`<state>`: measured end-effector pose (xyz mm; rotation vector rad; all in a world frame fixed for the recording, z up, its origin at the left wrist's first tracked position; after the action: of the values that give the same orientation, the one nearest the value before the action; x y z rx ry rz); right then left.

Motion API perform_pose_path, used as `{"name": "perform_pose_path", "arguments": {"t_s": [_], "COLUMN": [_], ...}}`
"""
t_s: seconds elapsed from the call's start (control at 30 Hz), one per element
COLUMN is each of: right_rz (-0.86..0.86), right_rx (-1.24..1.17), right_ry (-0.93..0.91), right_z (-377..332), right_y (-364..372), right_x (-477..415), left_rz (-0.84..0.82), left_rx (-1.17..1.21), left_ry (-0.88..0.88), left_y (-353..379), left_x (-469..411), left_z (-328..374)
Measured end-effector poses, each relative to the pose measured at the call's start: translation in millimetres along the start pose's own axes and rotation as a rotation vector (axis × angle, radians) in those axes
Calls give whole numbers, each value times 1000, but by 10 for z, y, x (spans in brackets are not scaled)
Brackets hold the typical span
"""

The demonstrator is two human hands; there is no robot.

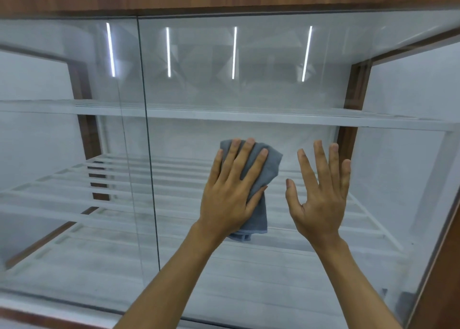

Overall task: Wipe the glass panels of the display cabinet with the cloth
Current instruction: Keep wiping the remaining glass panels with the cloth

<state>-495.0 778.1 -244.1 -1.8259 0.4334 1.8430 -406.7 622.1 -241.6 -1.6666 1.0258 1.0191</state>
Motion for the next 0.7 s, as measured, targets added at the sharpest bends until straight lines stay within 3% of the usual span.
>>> {"name": "perform_pose_path", "arguments": {"t_s": [0.3, 0.57, 0.7], "right_rz": [17, 9, 1], "right_rx": [11, 16, 7], "right_ry": [10, 15, 23], "right_z": [-8, 0, -6], "right_y": [2, 5, -14], "right_x": [-4, -9, -10], "left_rz": [16, 95, 119], "left_rx": [13, 142, 135], "left_ry": [-250, -383, -301], "left_y": [-183, -151, -125], "left_x": [500, 245, 17], "left_z": [-898, -811, -601]}}
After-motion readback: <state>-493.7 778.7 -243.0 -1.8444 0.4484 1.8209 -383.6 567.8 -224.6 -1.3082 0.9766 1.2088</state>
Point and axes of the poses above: each hand's wrist, its own x-axis away from the middle knuckle, its own y-axis out of the palm, z = x × y, the point moved 4 cm from there along -x, towards the middle knuckle, and after that the axes turned 2 degrees about -x, right-handed, at the moved point
